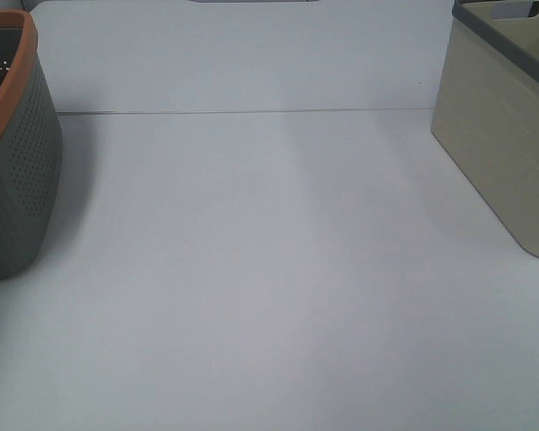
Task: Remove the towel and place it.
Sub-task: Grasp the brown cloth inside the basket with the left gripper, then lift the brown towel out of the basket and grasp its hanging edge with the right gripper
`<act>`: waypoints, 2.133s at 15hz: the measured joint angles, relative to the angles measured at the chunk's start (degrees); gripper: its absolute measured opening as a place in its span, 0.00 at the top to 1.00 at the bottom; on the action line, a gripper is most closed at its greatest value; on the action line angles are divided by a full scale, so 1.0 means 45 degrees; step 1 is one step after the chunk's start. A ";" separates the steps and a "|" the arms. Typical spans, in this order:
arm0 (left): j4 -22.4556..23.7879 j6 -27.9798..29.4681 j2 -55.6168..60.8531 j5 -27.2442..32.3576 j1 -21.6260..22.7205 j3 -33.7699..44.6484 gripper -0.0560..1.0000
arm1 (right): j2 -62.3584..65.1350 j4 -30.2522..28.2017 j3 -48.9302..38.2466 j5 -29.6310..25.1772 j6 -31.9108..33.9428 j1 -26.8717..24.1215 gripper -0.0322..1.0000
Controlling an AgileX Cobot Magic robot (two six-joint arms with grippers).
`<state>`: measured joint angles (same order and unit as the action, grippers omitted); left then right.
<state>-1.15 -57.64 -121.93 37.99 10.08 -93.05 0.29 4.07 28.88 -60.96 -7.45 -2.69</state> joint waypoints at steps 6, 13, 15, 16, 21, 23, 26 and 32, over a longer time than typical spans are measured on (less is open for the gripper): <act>-0.0306 -0.0013 0.0000 0.0509 0.0000 0.0000 0.43 | 0.0000 0.0000 0.0000 0.0000 0.0000 0.0000 0.14; -0.0573 -0.0013 0.0000 0.0662 0.0000 0.0000 0.69 | 0.0000 0.0000 0.0000 0.0000 0.0000 0.0000 0.14; -0.0624 -0.0013 0.0000 0.0433 0.0000 0.0000 0.80 | 0.0000 0.0000 0.0000 0.0000 0.0000 0.0000 0.14; -0.0611 -0.0013 0.0000 0.0420 0.0000 0.0000 0.91 | 0.0000 0.0000 0.0000 0.0000 0.0000 0.0000 0.14; -0.0318 -0.0013 0.1642 0.1362 0.0000 0.0000 0.95 | 0.0000 0.0000 0.0000 0.0000 0.0000 0.0000 0.14; -0.0407 -0.0013 0.3056 0.2432 0.0000 0.0000 0.95 | 0.0000 0.0000 0.0000 0.0000 0.0000 0.0000 0.14; -0.0815 -0.0013 0.4902 0.4036 0.0000 0.0000 0.95 | 0.0000 0.0000 0.0000 0.0000 0.0000 0.0000 0.14; -0.1273 -0.0013 0.8874 0.4953 0.0000 0.0000 0.95 | 0.0000 0.0000 0.0000 0.0000 0.0000 0.0000 0.14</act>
<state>-6.88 -57.70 -81.99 60.28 10.08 -93.05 0.29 4.07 28.88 -60.96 -7.45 -2.69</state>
